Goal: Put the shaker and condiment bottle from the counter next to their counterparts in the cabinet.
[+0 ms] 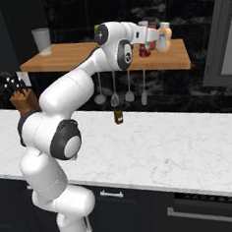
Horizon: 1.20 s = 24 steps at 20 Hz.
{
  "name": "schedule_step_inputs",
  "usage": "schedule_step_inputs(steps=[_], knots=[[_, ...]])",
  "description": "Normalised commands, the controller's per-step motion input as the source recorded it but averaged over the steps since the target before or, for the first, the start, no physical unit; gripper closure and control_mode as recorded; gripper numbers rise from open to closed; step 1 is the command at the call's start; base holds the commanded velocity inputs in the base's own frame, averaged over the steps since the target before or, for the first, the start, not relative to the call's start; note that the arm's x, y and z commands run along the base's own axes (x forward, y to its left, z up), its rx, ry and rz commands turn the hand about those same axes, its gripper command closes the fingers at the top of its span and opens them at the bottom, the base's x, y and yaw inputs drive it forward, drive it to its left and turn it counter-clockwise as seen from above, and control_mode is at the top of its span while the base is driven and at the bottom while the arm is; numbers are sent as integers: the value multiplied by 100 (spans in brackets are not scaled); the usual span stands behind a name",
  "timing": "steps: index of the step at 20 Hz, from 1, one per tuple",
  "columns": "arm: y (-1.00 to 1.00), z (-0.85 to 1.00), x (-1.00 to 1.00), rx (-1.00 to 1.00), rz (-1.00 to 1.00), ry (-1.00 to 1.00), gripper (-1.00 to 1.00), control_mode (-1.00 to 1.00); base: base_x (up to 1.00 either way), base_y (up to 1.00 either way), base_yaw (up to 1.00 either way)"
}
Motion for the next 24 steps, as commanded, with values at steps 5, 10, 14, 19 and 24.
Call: schedule_step_inputs(steps=[5, 10, 14, 19, 24], knots=[[-12, 0, 31, 0, 0, 0, 100, -100, 0, 0, 0], [-12, -1, 26, 0, 0, 0, 100, -100, 0, 0, 0], [-11, -3, 22, 0, 0, 0, 100, -100, 0, 0, 0], [-8, -7, 11, 0, 0, 0, 100, -100, 0, 0, 0], [-4, -13, 0, 0, 0, 0, -100, -100, 0, 0, 0]])
